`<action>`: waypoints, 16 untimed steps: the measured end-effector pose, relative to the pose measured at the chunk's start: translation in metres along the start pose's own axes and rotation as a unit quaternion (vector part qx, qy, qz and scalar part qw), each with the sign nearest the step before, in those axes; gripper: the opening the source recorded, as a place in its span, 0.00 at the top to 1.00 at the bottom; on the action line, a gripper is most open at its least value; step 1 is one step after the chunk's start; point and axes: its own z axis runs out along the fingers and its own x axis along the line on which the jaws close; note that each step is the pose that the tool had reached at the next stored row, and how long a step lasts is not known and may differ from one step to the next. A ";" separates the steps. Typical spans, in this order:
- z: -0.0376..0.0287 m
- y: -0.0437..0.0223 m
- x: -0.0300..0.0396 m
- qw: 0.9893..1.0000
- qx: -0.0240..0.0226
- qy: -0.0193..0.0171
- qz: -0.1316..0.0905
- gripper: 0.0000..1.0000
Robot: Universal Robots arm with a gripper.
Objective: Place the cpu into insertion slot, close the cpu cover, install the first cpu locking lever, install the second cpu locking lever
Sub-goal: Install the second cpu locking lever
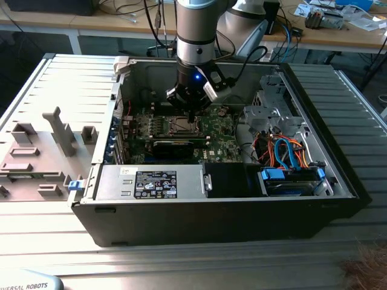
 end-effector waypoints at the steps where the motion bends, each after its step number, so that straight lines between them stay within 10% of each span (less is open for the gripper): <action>1: -0.0001 -0.0003 0.0001 1.000 0.000 0.000 0.000 0.89; 7: 0.0000 -0.0012 0.0001 0.999 -0.036 -0.004 0.001 0.89; 14: 0.0000 -0.0018 0.0002 0.996 -0.090 -0.011 0.002 0.89; 16: 0.0000 -0.0027 0.0003 0.996 -0.093 -0.011 0.002 0.89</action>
